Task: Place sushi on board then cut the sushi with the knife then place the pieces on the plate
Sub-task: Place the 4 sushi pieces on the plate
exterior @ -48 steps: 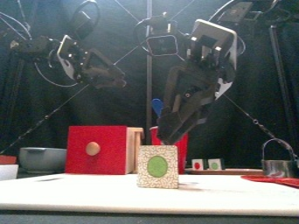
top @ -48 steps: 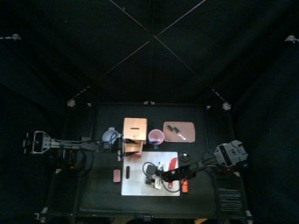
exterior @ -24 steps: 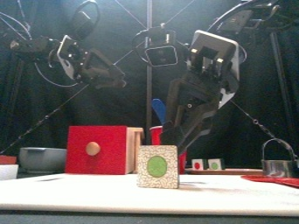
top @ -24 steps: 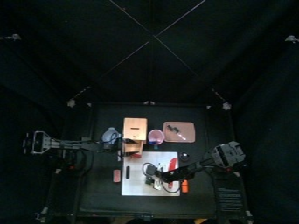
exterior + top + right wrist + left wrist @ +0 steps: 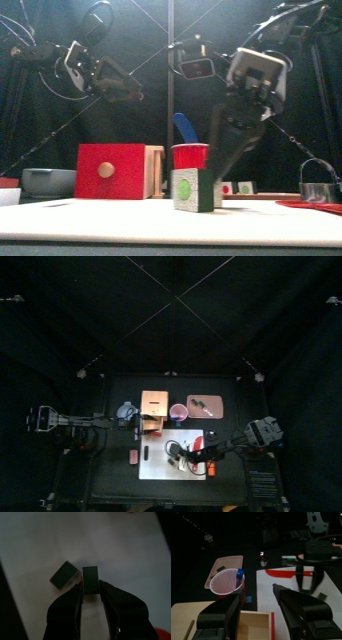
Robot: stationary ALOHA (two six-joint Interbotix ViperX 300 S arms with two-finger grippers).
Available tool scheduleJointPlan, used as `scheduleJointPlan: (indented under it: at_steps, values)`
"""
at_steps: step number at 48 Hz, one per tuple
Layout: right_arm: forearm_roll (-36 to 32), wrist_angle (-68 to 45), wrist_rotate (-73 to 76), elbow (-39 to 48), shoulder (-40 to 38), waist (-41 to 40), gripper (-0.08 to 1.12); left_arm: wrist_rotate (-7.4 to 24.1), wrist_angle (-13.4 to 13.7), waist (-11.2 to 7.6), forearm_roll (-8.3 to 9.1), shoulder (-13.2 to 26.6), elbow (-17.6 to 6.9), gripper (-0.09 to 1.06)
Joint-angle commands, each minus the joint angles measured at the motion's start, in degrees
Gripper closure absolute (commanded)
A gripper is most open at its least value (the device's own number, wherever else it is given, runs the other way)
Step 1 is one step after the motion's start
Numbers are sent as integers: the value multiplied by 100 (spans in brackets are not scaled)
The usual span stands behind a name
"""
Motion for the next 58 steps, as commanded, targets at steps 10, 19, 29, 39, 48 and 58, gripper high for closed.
scheduleJointPlan:
  at_steps: [10,19,29,39,48,58]
  values:
    - [-18,-229,18,896,-1600,-677,45,-9,-53,44,-9,-53,-53,11]
    - [-70,-264,9,976,-1828,-861,45,-9,-44,88,-9,-53,-35,11]
    - [-158,-149,9,914,-2347,-923,45,-9,-44,105,-44,-53,0,11]
    - [-70,44,18,1125,-2479,-896,45,-9,-44,141,-44,-26,9,11]
    - [-343,1028,0,1406,-3155,-1107,45,-9,-44,141,-44,-26,26,11]
    - [-729,1292,9,1978,-3946,-1802,45,-9,-44,141,-44,-26,26,11]
